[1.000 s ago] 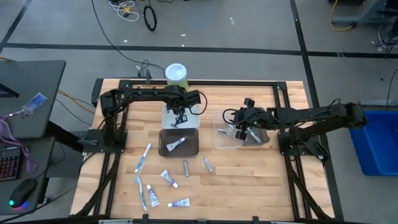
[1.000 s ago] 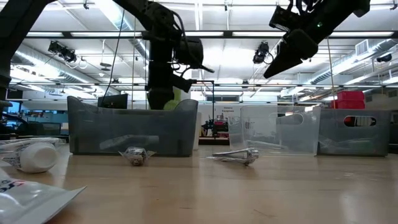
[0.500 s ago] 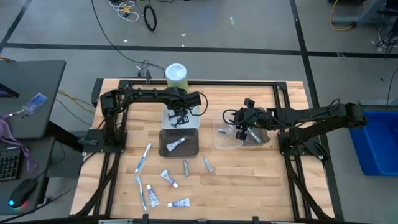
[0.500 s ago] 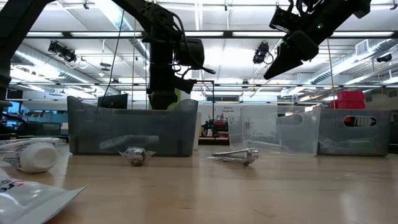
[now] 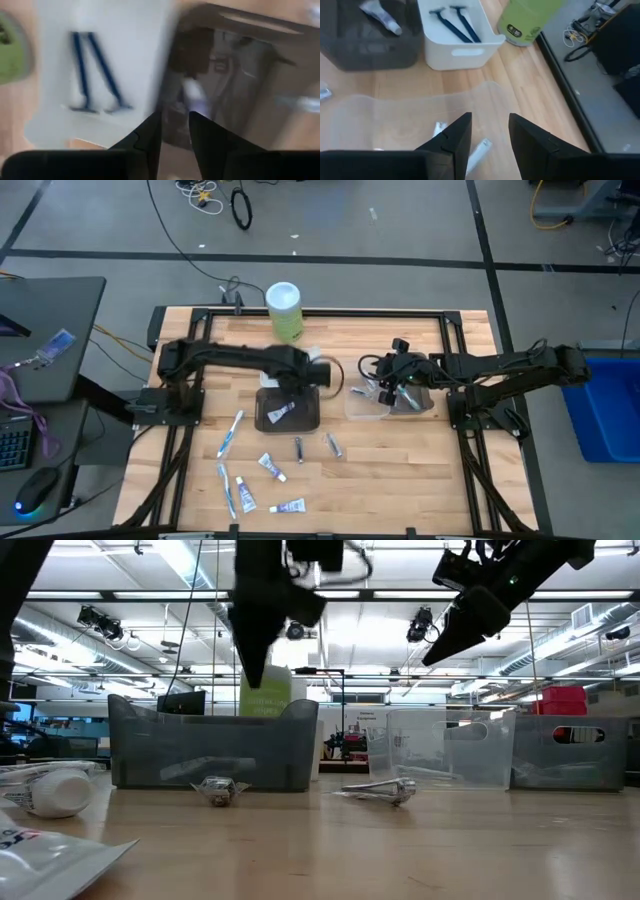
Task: Pick & Place Travel size toiletries
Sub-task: Put the white toothpaste into the left black bin
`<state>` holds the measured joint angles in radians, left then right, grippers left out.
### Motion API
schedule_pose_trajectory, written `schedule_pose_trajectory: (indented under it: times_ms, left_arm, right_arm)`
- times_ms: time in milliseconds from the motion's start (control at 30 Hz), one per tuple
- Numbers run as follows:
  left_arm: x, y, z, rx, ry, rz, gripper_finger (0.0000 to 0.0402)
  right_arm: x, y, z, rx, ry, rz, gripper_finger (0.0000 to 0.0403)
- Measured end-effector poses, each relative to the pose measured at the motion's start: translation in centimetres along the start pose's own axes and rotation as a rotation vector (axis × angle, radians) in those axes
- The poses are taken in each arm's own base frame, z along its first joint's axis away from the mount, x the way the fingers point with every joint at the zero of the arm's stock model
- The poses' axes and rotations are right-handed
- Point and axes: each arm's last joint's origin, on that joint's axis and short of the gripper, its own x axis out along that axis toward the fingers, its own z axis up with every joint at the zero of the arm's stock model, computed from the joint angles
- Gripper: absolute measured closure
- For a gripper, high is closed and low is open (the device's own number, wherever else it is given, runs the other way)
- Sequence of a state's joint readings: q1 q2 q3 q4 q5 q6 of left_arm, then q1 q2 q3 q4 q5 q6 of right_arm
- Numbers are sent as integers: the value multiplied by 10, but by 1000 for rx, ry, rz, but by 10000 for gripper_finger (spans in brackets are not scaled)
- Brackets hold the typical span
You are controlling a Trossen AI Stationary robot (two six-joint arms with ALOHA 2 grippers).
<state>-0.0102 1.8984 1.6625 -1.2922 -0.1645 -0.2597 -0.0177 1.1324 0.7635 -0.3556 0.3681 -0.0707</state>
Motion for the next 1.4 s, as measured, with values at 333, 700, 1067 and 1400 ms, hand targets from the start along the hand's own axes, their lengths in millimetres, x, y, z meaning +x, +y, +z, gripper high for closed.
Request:
schedule_pose_trajectory:
  times_ms: [333, 700, 1067, 1400]
  left_arm:
    - [-64, -36, -74, -51, -122, 126, 298]
    - [-51, -15, -155, -562, -463, -162, 299]
    - [-8, -106, -128, 13, -961, -480, 313]
    - [54, -150, -106, 23, -729, -487, 297]
  right_arm:
    - [0, 4, 3, 19, -37, 140, 262]
    - [0, 4, 3, 19, -39, 142, 261]
    - [0, 4, 8, 25, -84, 138, 264]
    - [-1, 3, 10, 41, -109, 137, 264]
